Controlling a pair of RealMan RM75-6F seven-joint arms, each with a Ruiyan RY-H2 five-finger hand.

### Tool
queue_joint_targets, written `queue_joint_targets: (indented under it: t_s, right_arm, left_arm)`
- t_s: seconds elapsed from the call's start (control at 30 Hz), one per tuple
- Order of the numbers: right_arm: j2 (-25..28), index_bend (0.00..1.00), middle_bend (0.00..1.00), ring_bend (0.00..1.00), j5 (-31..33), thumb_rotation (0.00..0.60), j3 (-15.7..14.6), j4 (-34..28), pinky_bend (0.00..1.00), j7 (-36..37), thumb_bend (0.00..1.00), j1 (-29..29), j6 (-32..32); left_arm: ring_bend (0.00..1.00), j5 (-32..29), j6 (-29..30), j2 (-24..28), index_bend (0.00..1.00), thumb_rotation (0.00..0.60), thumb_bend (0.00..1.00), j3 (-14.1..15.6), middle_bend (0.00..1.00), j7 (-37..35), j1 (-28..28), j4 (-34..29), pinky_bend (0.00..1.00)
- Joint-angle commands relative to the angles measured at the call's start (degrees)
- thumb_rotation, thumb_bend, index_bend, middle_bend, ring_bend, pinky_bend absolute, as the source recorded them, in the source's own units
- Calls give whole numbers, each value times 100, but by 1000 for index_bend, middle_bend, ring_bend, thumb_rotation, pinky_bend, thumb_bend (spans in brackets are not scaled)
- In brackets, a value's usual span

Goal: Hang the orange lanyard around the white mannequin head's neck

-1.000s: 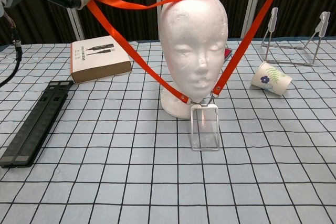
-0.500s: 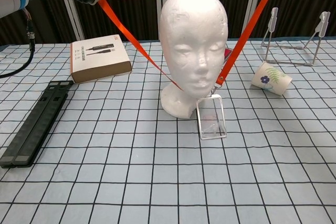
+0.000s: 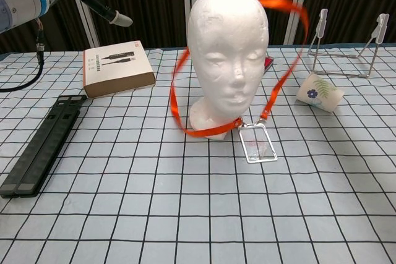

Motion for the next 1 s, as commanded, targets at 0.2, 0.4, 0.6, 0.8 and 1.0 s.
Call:
queue_joint_targets:
  t_s: [0.2, 0.4, 0.6, 0.8, 1.0]
  right_arm:
    - [-169, 0, 0, 0, 430, 600, -71, 280, 0, -933, 0, 146, 285]
    - [97, 0, 0, 0, 288, 600, -136, 62, 0, -1018, 111, -44, 391]
    - [864, 4, 0, 0, -529, 600, -602, -583, 0, -758, 657, -738, 566]
    - [1405, 37, 0, 0, -1666, 600, -1124, -889, 0, -125, 872, -1401, 738]
    - [1405, 128, 0, 0, -2314, 600, -1509, -769, 0, 239, 970, -1765, 873]
  left_arm:
    - [0, -377, 120, 153, 0, 600, 0, -22, 0, 390, -56, -79, 0]
    - [0, -166, 216, 449, 0, 600, 0, 125, 0, 407, 121, -228, 0]
    - [0, 522, 757, 1177, 0, 600, 0, 788, 0, 906, 712, -680, 0]
    - [0, 1068, 1426, 1747, 0, 600, 0, 1352, 0, 1158, 1401, -1270, 0]
    - [0, 1418, 2071, 1865, 0, 600, 0, 1790, 0, 1147, 2037, -1526, 0]
